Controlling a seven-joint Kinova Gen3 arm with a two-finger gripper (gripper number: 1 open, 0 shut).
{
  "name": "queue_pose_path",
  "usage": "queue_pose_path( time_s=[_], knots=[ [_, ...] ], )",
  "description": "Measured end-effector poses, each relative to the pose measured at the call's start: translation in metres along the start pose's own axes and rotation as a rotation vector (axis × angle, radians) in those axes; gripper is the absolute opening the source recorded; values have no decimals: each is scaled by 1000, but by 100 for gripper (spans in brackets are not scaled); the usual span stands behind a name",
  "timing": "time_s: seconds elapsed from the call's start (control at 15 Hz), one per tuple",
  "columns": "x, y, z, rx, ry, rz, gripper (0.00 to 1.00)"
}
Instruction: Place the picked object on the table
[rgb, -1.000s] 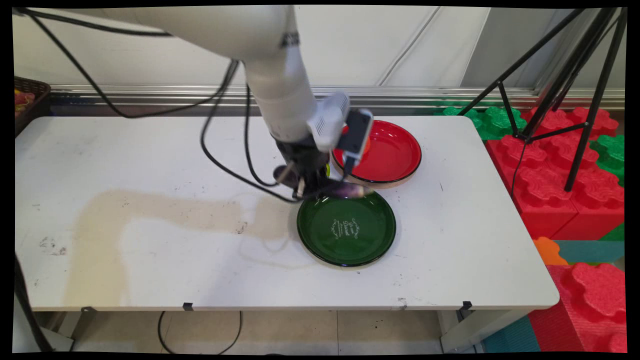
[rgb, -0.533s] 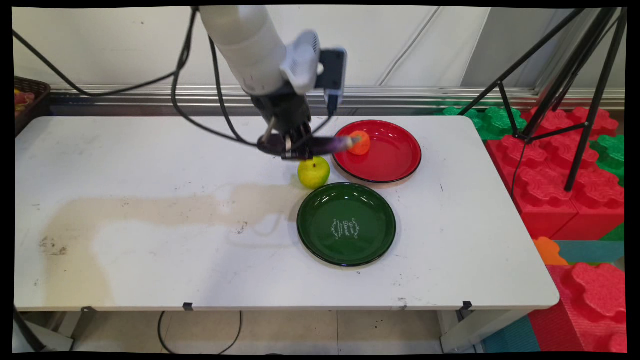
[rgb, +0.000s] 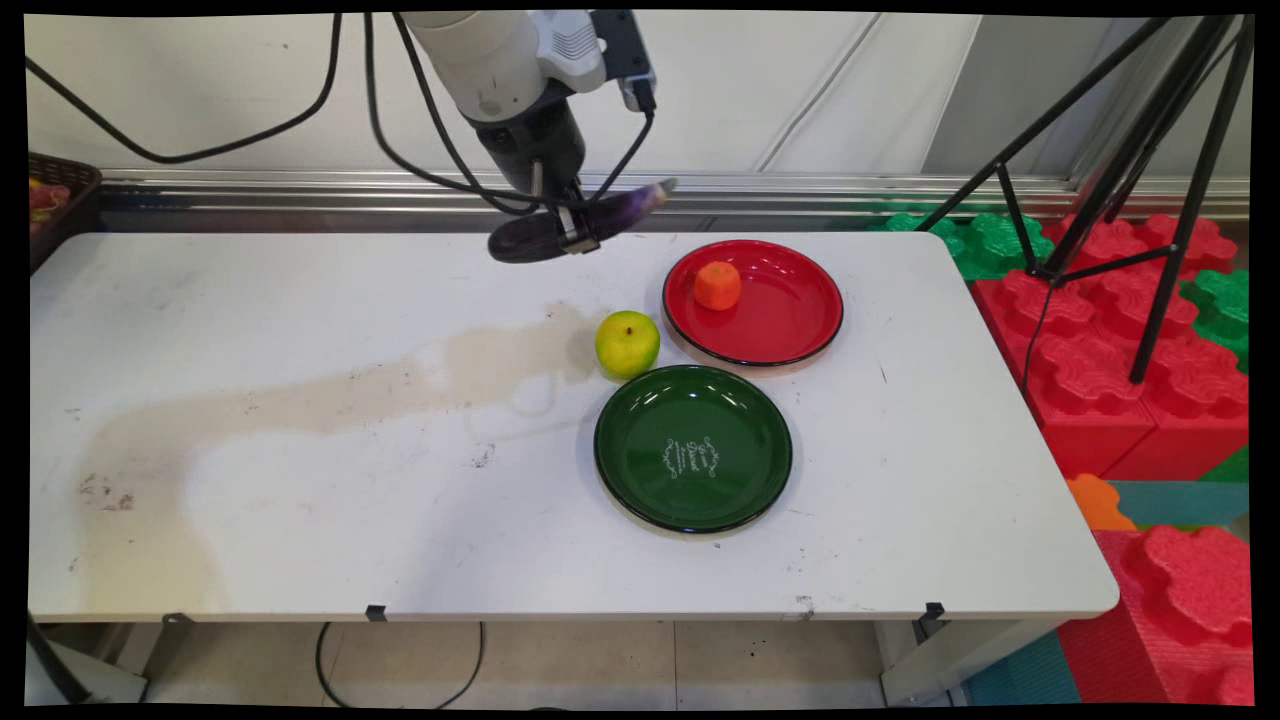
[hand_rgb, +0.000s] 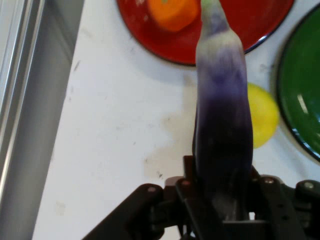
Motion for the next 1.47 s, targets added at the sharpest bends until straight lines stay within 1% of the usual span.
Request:
queue_pose_path(
  time_s=[0.13,0.27,0.4,0.6,0.87,1.07,1.47],
  knots=[
    [-4,-12,12,6,-22,-72,0],
    [-8,-20,22,5,-40,-122,0],
    [-15,-29,36,-1,-64,-186,0],
    [-22,-39,60,-12,-99,-257,0],
    [-26,-48,85,-28,-124,-306,0],
    [-28,-55,110,-44,-146,-341,0],
    [-25,-63,153,-72,-174,-373,0]
  ],
)
